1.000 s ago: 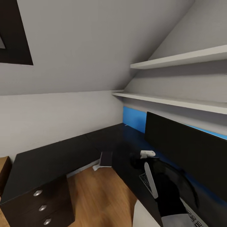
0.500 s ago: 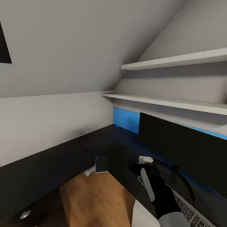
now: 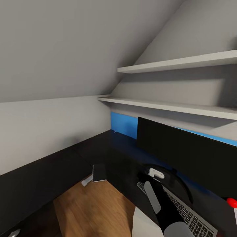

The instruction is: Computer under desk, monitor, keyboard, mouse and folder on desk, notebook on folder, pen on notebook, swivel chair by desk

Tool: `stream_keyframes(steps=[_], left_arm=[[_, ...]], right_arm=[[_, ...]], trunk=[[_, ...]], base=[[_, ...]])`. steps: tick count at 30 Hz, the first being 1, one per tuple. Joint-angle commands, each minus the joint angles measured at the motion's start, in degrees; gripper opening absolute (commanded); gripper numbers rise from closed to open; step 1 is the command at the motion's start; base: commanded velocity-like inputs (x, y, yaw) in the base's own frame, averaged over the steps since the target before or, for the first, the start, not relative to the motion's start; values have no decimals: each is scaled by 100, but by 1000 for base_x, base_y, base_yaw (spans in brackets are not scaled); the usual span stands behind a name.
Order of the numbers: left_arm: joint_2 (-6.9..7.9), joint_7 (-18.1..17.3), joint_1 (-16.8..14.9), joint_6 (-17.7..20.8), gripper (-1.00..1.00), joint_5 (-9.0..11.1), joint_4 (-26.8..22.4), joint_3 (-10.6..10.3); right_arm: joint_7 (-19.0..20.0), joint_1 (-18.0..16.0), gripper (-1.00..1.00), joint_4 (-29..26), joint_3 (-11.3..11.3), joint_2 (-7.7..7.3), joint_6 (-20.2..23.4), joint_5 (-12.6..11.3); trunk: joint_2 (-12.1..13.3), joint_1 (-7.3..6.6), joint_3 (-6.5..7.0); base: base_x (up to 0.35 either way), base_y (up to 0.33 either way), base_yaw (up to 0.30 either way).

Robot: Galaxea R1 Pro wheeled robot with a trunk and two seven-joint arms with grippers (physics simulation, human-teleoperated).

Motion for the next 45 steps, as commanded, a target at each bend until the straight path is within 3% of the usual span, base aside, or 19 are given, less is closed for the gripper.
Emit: stream_keyframes(steps=[1, 2, 3, 5, 6, 10, 12, 13, 16, 19, 21, 34, 37, 45], left_arm=[[-12, -17, 174, -133, 100, 63, -36, -5], [-14, -19, 214, -165, 100, 66, -57, -4], [-26, -18, 510, -500, 100, 119, -233, 19], [-34, -19, 691, -796, 100, 269, -337, 41], [-37, -15, 780, -977, 100, 499, -378, 54], [-14, 11, 935, -1294, 100, 997, -393, 69], [14, 33, 1014, -1458, 100, 1190, -380, 74], [0, 54, 1047, -1531, 100, 1236, -374, 64], [-26, 60, 1065, -1574, 100, 1257, -300, 50], [-52, 8, 1069, -1692, 100, 1290, 295, 36], [-55, 1, 1069, -1820, 100, 1301, 408, 33], [-190, 44, 1069, -1996, 100, 1249, 526, 7], [-92, 58, 972, -2012, 100, 1346, 623, -12], [-85, 58, 949, -2012, 100, 1511, 881, -12]], right_arm=[[-56, -4, -100, -8, 8, 0, 4, -69], [-63, -4, -100, -7, 8, 0, 3, -74], [-134, -1, -100, -5, 10, 0, 1, -114], [-201, -1, -100, -5, 11, 0, 7, -241], [-246, 1, -100, -1, 24, 0, 6, -442], [-398, 2, -100, 79, 97, 0, -80, -844], [-514, -8, -100, 301, 141, 0, -492, -981], [-688, -32, -100, 523, 176, 0, -964, -1044], [-910, -51, -100, 662, 226, 0, -1291, -1114], [-973, -56, -100, 782, 249, 0, -1529, -1289], [-979, -59, -100, 854, 282, 0, -1608, -1318], [-1316, -484, -100, 1546, 359, 0, -1711, -1380], [-1413, -580, -100, 1565, 456, 0, -1765, -1432], [-1670, -805, -100, 1565, 714, 0, -1905, -1565]], trunk=[[-6, 2, -6], [-6, 2, -6], [-6, 2, -6], [-6, 2, -6], [-6, 2, -6], [-6, 2, -6], [-6, 2, -6], [-6, 2, -6], [-6, 2, -6], [-6, 2, -6], [-6, 2, -6], [-6, 2, -6], [-6, 2, -6], [-6, 2, -6]], base=[[0, 0, -4], [0, 0, -3], [0, 0, -1], [0, 0, 0], [0, 0, 0], [0, 0, 0], [0, 0, 0], [0, 0, 0], [14, 3, 0], [197, 75, 0], [281, 112, 0], [205, 14, 0], [0, 0, 0], [0, 0, 0]])
